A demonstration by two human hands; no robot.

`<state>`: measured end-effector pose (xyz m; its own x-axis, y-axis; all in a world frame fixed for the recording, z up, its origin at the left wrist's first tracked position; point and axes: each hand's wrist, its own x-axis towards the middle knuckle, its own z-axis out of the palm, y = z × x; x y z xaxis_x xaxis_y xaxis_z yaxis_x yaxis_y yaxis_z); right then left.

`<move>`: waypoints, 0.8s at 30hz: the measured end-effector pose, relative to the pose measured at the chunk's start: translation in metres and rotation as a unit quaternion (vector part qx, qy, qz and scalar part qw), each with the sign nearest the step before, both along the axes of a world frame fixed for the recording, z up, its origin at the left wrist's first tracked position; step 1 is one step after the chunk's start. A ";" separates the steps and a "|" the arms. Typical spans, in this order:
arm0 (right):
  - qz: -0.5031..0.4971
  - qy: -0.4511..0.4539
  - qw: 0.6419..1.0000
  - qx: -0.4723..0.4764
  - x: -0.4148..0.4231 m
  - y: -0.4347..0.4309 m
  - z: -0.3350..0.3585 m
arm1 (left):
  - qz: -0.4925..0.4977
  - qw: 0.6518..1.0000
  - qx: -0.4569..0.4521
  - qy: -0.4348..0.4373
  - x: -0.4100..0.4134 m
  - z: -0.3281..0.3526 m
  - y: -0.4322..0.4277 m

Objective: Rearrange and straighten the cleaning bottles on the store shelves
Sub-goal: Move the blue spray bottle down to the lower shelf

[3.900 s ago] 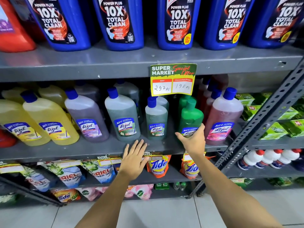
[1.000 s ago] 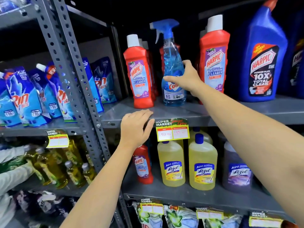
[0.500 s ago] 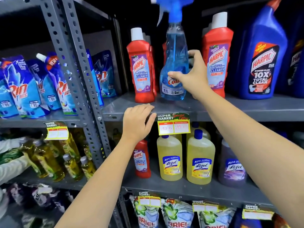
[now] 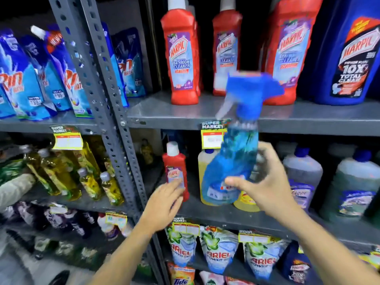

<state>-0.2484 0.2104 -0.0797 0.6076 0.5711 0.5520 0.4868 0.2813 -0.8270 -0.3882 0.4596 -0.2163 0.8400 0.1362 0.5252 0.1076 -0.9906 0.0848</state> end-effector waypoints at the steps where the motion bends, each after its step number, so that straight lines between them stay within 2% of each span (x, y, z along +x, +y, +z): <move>1: -0.017 -0.001 1.000 -0.016 0.002 0.003 -0.020 | 0.014 0.998 -0.027 0.059 -0.004 -0.015 0.003; 5: -0.049 0.045 0.994 -0.086 0.018 0.019 -0.086 | 0.060 0.964 -0.115 0.233 -0.005 -0.051 0.010; 9: -0.078 0.072 0.981 -0.162 0.042 0.037 -0.130 | 0.094 0.944 -0.135 0.285 0.001 -0.067 0.010; 13: -0.069 0.093 0.971 -0.211 0.061 0.051 -0.153 | 0.115 0.946 -0.109 0.282 0.009 -0.081 0.014; 17: -0.075 0.107 0.970 -0.204 0.071 0.063 -0.164 | 0.104 0.961 -0.065 0.249 0.004 -0.098 0.019; 24: -0.055 0.080 0.973 -0.207 0.076 0.067 -0.184 | 0.127 0.962 -0.077 0.229 0.004 -0.114 0.005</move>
